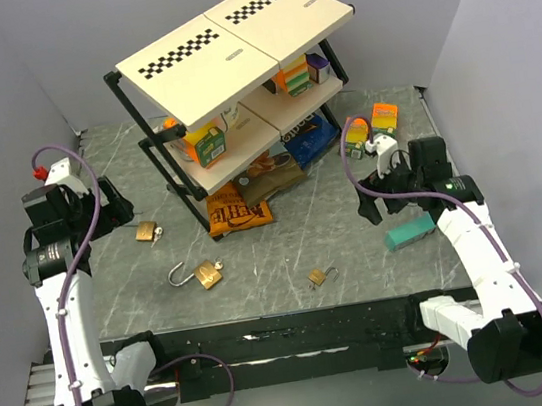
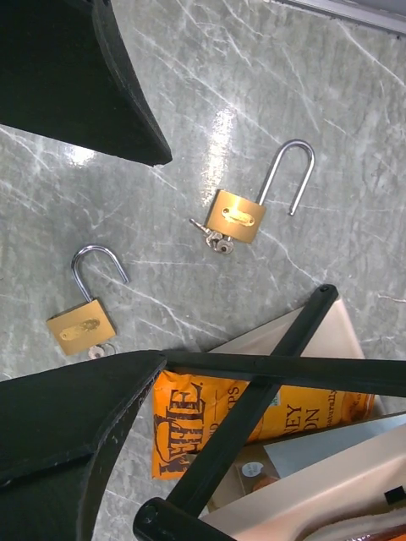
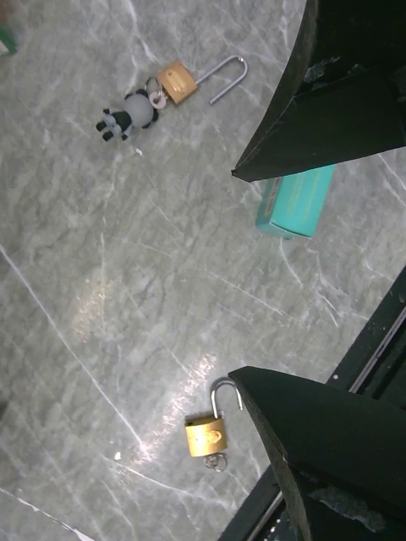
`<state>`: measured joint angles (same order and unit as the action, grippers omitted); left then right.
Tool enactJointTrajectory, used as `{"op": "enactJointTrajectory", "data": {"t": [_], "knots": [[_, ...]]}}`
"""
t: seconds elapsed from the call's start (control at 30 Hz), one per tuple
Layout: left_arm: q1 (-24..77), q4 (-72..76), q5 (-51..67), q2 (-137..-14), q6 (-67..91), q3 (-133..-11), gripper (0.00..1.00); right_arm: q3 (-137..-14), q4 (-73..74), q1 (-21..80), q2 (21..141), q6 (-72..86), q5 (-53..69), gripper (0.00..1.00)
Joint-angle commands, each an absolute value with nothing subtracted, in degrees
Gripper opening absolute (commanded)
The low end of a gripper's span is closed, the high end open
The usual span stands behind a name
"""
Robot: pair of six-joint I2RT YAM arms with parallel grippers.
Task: Lock with the key
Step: Pick up the lock from the center of the board.
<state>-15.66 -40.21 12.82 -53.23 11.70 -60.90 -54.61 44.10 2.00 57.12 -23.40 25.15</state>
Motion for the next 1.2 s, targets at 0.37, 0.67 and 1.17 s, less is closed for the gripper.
{"op": "enactJointTrajectory", "data": {"t": [0.37,0.67,1.17], "knots": [[-15.91,-39.37,24.60,-55.46,10.72,-68.38,0.96,-72.85,55.09,0.26,76.62,-41.91,29.18,1.00],[-15.91,-37.53,34.63,-54.93,11.42,-66.45,0.96,-82.25,64.15,-9.31,94.89,-66.06,26.72,0.99],[-16.26,-37.44,39.02,-57.13,11.87,-66.18,0.96,-87.73,63.20,-12.04,109.43,-84.28,24.17,0.97]]}}
